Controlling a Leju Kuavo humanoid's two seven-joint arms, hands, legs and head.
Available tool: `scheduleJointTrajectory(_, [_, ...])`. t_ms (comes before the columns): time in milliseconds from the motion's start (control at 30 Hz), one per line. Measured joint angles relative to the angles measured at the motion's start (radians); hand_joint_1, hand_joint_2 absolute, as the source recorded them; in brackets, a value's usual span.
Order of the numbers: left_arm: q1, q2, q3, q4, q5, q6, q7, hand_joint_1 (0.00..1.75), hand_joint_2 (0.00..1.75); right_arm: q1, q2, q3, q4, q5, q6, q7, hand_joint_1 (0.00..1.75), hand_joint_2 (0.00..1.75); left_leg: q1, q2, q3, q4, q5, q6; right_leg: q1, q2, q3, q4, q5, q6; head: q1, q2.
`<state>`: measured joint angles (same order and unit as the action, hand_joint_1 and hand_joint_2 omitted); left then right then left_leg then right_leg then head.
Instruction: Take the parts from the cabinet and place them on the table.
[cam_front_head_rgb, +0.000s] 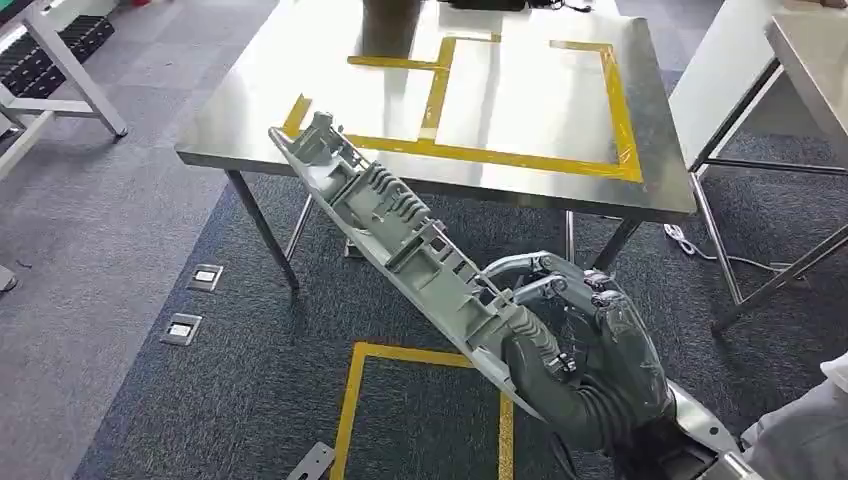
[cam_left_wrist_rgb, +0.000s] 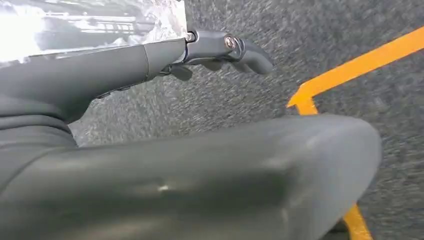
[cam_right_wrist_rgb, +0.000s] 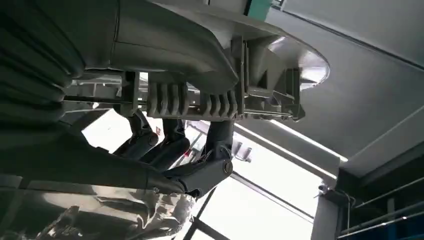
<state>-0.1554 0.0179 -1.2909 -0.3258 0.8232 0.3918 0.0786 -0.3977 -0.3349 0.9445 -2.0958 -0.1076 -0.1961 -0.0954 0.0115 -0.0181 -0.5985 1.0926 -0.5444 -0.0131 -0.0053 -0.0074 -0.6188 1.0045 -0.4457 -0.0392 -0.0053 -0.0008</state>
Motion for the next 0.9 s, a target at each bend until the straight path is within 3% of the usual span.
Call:
scheduleJointTrajectory(67, [0.001,0.000,0.000,0.000,0.000,0.000,0.000,0.00,1.75,0.001,0.000,0.000,0.001,0.000,-0.001,0.001,1.75,1.75,0.003,0.001,-0.074,0.157,-0.063,-0.008,-0.001,-0.001,0.006,0.000,-0.005,-0.004,-0.006,0.000])
scheduleJointTrajectory(100, [0.003,0.000,0.000,0.001,0.000,-0.001,0.000,0.00,1.75,0.002,0.000,0.000,0.001,0.000,-0.001,0.000,1.75,1.75,0.004,0.001,-0.106,0.215,-0.076,-0.014,-0.001,-0.001,0.009,0.002,-0.008,-0.004,-0.006,0.000])
scheduleJointTrajectory(133, [0.005,0.000,0.000,0.002,-0.001,0.000,0.000,0.00,1.75,0.003,0.000,0.000,0.001,-0.001,-0.001,0.000,1.75,1.75,0.005,0.001,-0.117,0.223,-0.063,-0.018,-0.002,-0.001,0.011,0.004,-0.013,-0.002,-0.007,0.000])
scheduleJointTrajectory(167, [0.004,0.001,0.000,0.002,-0.001,0.000,0.001,0.00,1.75,0.003,0.000,0.000,0.001,-0.002,-0.001,0.001,1.75,1.75,0.008,0.002,-0.107,0.191,-0.025,-0.023,-0.004,0.001,0.015,0.008,-0.018,0.001,-0.009,0.000])
scheduleJointTrajectory(233, [0.003,0.002,0.000,0.002,-0.002,0.000,0.001,0.00,1.75,0.003,0.000,0.000,0.001,-0.002,-0.001,0.001,1.75,1.75,0.012,0.006,-0.044,0.038,0.076,-0.028,-0.010,0.001,0.028,0.018,-0.032,0.011,-0.010,0.000])
scheduleJointTrajectory(267, [0.004,0.002,0.000,0.002,-0.003,-0.001,0.001,0.00,1.75,0.003,0.000,0.000,0.001,-0.002,-0.001,0.001,1.75,1.75,0.014,0.009,-0.021,-0.019,0.093,-0.031,-0.010,0.001,0.030,0.022,-0.040,0.019,-0.013,0.000])
scheduleJointTrajectory(300, [0.004,0.001,0.000,0.002,-0.003,-0.002,0.001,0.00,1.75,0.003,0.000,0.000,0.001,-0.002,-0.002,0.000,1.75,1.75,0.008,0.009,-0.016,-0.030,0.086,-0.026,-0.002,0.003,0.025,0.032,-0.043,0.025,-0.018,0.000])
scheduleJointTrajectory(333, [0.002,0.001,0.000,0.002,-0.003,-0.002,0.001,0.00,1.75,0.003,0.000,0.000,0.000,-0.002,-0.002,0.000,1.75,1.75,0.009,0.009,-0.005,-0.045,0.067,-0.009,-0.002,0.003,0.015,0.034,-0.041,0.030,-0.019,0.000])
scheduleJointTrajectory(400, [0.006,0.001,0.000,0.002,-0.004,-0.003,0.002,0.00,1.75,0.005,0.000,0.000,0.000,-0.003,-0.003,0.000,1.75,1.75,0.005,0.006,-0.013,-0.042,0.068,0.003,-0.003,0.000,0.015,0.027,-0.037,0.037,-0.013,0.000])
scheduleJointTrajectory(467, [0.006,0.002,0.000,0.002,-0.006,0.000,0.002,0.00,1.75,0.004,-0.001,-0.001,0.000,-0.002,-0.003,0.000,1.75,1.75,0.012,0.006,-0.007,-0.050,0.071,0.016,-0.005,0.000,0.011,0.044,-0.054,0.047,-0.011,0.000])
scheduleJointTrajectory(500, [0.004,0.002,0.000,0.002,-0.006,0.000,0.002,0.00,1.75,0.002,-0.002,-0.001,0.000,-0.003,-0.003,0.000,1.75,1.75,0.012,0.006,-0.007,-0.050,0.070,0.024,-0.006,0.000,-0.013,0.089,-0.076,0.050,-0.005,0.000])
scheduleJointTrajectory(567, [0.002,0.002,0.000,0.002,-0.006,-0.001,0.002,0.00,1.75,0.004,-0.002,-0.001,0.000,-0.002,-0.004,0.000,1.75,1.75,0.010,0.006,-0.006,-0.050,0.066,0.031,-0.006,0.001,-0.098,0.244,-0.138,0.053,0.005,0.000])
scheduleJointTrajectory(600, [0.003,0.002,0.000,0.002,-0.006,-0.001,0.002,0.00,1.75,0.005,-0.002,-0.001,0.000,-0.002,-0.004,0.000,1.75,1.75,0.008,0.006,-0.006,-0.050,0.065,0.033,-0.006,0.001,-0.139,0.309,-0.155,0.054,0.006,0.000])
scheduleJointTrajectory(633, [0.003,0.002,0.000,0.002,-0.006,-0.001,0.002,0.00,1.75,0.005,-0.002,-0.001,0.000,-0.002,-0.004,0.000,1.75,1.75,0.006,0.006,-0.003,-0.050,0.063,0.036,-0.006,0.001,-0.162,0.339,-0.149,0.052,0.007,0.000])
scheduleJointTrajectory(667, [0.003,0.002,0.000,0.002,-0.006,-0.001,0.002,0.00,1.75,0.006,-0.003,-0.001,0.000,-0.002,-0.004,0.000,1.75,1.75,0.004,0.005,0.001,-0.050,0.061,0.037,-0.005,0.001,-0.161,0.318,-0.117,0.048,0.008,0.000])
scheduleJointTrajectory(700, [0.003,0.002,0.000,0.003,-0.007,-0.001,0.002,0.00,1.75,0.006,-0.003,-0.001,0.000,-0.002,-0.004,0.000,1.75,1.75,0.001,0.002,0.006,-0.050,0.057,0.037,-0.004,0.001,-0.140,0.260,-0.072,0.041,0.008,0.000])
scheduleJointTrajectory(767, [0.003,0.001,0.000,0.002,-0.008,-0.001,0.002,0.00,1.75,0.006,-0.003,-0.001,0.000,-0.002,-0.004,0.000,1.75,1.75,-0.001,-0.001,0.020,-0.050,0.048,0.034,0.007,0.003,-0.062,0.076,0.028,0.017,0.008,0.000])
scheduleJointTrajectory(800, [0.003,-0.002,0.000,0.002,-0.009,-0.001,0.002,0.00,1.75,0.005,-0.004,-0.001,0.000,-0.003,-0.004,0.000,1.75,1.75,-0.006,-0.001,0.019,-0.051,0.044,0.029,0.013,0.004,-0.044,0.058,0.011,0.007,0.006,0.000])
scheduleJointTrajectory(900, [0.003,-0.002,0.000,0.002,-0.010,-0.005,0.005,0.00,1.75,0.004,-0.005,-0.001,0.000,-0.003,-0.004,-0.001,1.75,1.75,0.001,0.001,0.020,-0.055,0.042,0.012,0.018,0.007,-0.040,0.039,0.003,0.000,0.012,0.000])
